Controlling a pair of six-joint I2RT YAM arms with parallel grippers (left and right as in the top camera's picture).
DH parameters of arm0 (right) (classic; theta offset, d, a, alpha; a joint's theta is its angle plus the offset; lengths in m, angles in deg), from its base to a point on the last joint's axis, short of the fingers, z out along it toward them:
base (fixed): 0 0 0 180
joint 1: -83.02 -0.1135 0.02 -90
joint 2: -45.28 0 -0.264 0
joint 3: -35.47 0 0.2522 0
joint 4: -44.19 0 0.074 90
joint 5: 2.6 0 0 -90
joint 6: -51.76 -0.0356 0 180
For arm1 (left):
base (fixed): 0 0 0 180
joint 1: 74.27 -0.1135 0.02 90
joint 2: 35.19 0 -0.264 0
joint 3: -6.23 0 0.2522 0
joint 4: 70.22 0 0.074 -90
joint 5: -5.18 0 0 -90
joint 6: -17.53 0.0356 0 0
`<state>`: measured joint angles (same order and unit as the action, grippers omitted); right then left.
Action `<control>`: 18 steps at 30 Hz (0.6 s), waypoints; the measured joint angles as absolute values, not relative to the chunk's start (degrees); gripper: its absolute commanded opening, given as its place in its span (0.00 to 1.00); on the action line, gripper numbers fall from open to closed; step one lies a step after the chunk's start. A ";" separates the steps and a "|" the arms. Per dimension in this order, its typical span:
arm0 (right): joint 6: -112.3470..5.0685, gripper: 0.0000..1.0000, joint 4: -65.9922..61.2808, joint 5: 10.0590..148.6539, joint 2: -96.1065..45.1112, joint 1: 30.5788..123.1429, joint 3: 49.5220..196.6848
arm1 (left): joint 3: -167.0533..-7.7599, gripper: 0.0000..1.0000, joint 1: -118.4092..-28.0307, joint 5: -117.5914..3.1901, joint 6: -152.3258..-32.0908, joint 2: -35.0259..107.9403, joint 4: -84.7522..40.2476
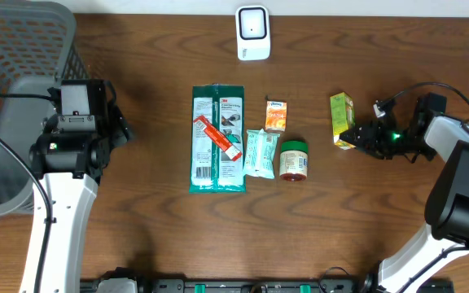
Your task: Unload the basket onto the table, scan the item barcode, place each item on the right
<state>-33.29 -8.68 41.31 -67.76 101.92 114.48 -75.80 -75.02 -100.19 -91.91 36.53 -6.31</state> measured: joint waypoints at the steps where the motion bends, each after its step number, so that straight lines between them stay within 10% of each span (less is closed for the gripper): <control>1: -33.22 0.49 -8.18 41.69 -67.52 101.92 114.22 | -75.82 0.87 -75.02 -100.19 -91.91 36.53 -6.31; 18: -32.77 0.56 -6.39 49.71 -66.10 101.88 113.56 | -75.80 0.87 -75.02 -100.19 -91.91 36.53 -6.31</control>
<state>-32.77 -6.39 49.71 -66.10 101.88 113.56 -75.80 -75.02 -100.19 -91.91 36.53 -6.31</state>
